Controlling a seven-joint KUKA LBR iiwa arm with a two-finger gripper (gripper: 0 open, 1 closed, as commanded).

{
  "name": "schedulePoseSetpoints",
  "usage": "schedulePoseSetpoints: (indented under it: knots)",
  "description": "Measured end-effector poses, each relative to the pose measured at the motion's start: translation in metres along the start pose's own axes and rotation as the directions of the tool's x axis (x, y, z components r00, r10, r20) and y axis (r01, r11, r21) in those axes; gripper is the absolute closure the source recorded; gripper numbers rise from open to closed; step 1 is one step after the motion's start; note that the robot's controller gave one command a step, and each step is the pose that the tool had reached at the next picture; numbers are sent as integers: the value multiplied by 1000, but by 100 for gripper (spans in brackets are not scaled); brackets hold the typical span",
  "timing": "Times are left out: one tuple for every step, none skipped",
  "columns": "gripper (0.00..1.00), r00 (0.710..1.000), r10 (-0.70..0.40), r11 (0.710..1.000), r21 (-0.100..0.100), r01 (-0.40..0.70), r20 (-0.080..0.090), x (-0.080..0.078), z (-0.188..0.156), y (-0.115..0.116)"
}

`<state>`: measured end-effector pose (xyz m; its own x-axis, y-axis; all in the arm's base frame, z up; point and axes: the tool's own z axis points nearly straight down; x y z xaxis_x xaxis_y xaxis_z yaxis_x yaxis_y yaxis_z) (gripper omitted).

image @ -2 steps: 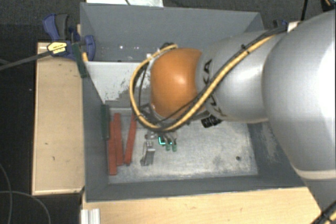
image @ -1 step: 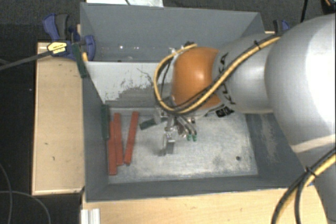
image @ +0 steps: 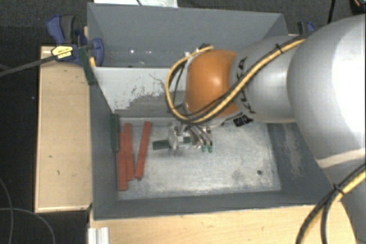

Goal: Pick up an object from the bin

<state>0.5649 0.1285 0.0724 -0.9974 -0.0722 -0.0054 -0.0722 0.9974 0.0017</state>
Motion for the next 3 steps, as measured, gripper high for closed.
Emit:
schedulePoseSetpoints:
  knots:
    - [100,1000,-29,1000,1,29,6,5,-159,0]
    - [0,1000,-26,1000,0,26,-3,7,-154,0]
    - [0,997,77,997,3,-77,-10,6,-64,-18]
